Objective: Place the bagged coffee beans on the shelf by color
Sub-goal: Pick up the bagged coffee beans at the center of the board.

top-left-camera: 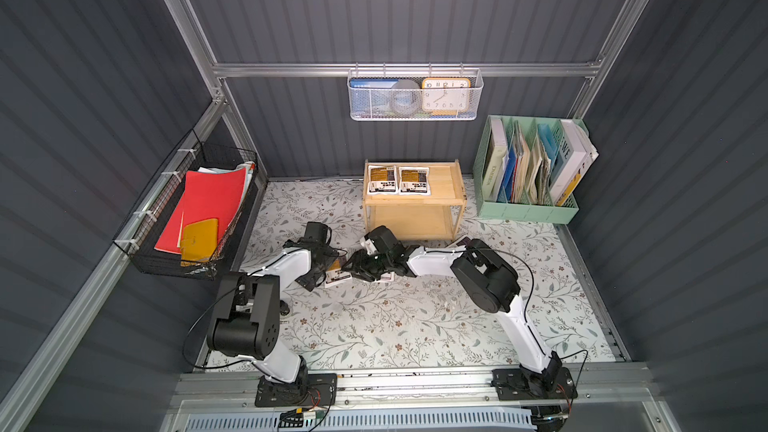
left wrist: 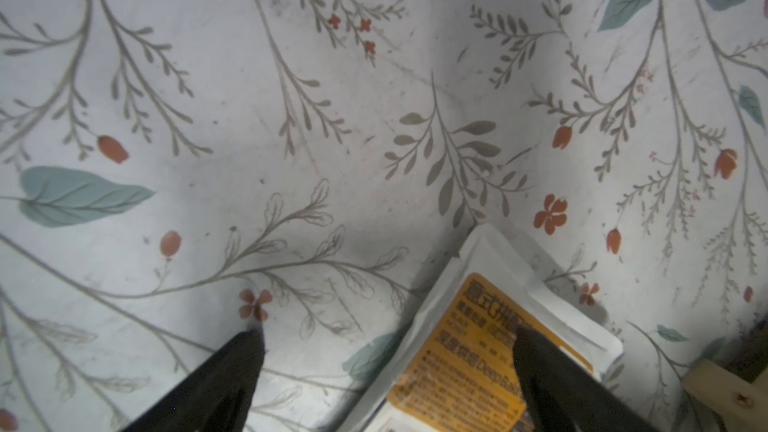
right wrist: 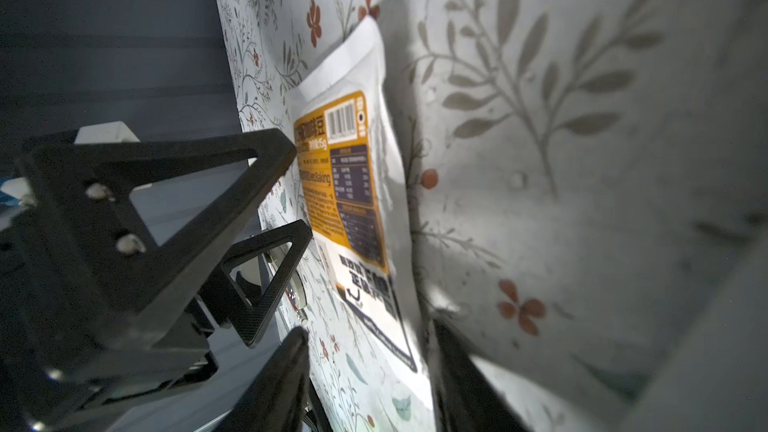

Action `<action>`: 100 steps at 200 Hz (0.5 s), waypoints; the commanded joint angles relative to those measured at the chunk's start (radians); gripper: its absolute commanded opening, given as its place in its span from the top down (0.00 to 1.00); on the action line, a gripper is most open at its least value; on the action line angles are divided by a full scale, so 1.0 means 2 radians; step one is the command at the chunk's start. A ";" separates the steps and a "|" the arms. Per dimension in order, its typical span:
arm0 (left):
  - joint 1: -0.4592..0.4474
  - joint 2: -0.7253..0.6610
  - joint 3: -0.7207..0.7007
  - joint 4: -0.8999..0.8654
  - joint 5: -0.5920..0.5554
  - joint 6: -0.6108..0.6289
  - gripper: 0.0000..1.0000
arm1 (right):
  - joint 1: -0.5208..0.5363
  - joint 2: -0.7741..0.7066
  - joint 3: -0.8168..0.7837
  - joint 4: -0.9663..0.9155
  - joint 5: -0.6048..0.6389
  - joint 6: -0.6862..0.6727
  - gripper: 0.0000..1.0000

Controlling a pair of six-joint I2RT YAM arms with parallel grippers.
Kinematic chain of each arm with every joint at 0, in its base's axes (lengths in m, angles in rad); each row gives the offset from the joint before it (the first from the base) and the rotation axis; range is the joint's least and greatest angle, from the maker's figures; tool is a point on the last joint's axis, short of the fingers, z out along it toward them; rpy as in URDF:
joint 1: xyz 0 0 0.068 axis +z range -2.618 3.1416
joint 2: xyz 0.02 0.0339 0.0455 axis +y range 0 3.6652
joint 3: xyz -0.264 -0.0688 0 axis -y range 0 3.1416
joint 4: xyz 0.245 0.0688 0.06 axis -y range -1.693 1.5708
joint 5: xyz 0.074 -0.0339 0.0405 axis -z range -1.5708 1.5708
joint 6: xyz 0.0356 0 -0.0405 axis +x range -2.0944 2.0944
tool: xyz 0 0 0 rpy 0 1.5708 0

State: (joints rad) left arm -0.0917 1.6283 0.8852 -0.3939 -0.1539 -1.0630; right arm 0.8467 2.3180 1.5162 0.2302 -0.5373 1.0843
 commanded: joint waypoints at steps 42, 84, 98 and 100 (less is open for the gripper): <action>0.004 0.070 0.018 -0.119 0.019 -0.002 0.00 | 0.001 0.008 -0.010 -0.005 0.012 0.006 0.48; 0.003 0.097 0.044 -0.153 -0.002 0.001 0.00 | 0.005 0.009 -0.015 -0.001 0.012 0.007 0.48; 0.004 0.102 0.049 -0.155 -0.004 0.004 0.00 | 0.007 0.011 -0.017 0.006 0.011 0.011 0.48; 0.004 0.103 0.049 -0.155 -0.004 0.004 0.00 | 0.007 0.011 -0.018 0.007 0.011 0.012 0.48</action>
State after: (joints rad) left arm -0.0921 1.7477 1.0290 -0.5694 -0.1726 -1.0634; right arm 0.8509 2.3180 1.5089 0.2497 -0.5339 1.0935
